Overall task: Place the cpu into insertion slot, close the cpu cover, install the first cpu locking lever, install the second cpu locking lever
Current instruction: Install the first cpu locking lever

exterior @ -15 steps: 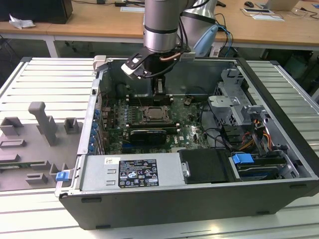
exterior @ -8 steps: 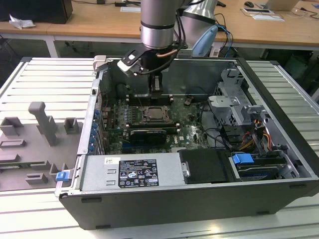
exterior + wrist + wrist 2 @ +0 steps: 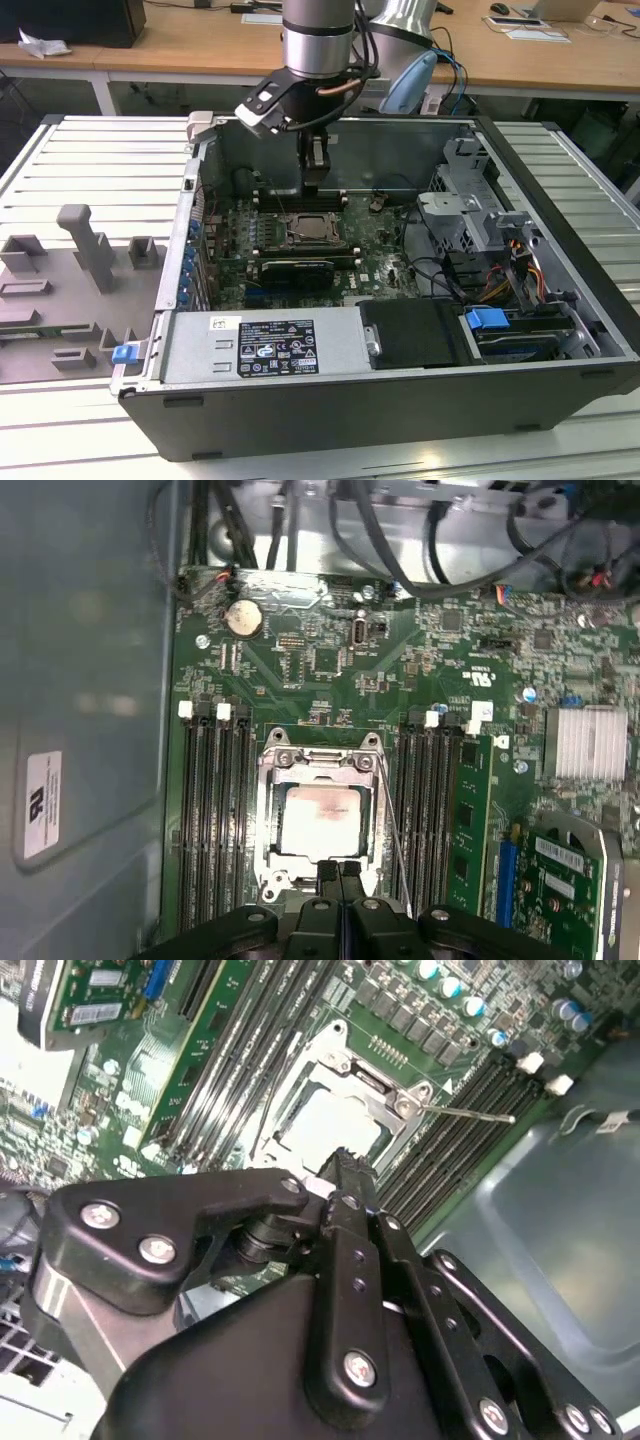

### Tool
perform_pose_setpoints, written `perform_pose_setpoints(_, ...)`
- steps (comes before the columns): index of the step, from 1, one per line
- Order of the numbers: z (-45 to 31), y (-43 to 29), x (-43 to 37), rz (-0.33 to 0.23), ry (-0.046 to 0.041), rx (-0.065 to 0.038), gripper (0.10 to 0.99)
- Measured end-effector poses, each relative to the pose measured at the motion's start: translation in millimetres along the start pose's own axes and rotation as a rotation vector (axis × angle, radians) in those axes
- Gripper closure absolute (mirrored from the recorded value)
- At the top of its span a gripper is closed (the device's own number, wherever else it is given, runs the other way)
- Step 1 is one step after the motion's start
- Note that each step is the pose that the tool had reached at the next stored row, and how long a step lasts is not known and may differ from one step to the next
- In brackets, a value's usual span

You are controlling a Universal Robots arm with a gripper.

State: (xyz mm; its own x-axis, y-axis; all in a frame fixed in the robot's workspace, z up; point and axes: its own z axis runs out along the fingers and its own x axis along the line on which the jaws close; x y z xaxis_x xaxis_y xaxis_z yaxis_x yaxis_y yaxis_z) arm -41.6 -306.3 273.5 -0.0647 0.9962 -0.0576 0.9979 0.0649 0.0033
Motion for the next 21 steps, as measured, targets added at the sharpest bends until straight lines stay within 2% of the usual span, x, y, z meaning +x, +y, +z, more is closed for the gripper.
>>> perform_pose_setpoints(4,-0.1,0.0,0.0,-0.082,0.0001,-0.005,0.98)
perform_pose_setpoints(21,-0.1,0.0,0.0,-0.31,0.0008,-0.018,0.98)
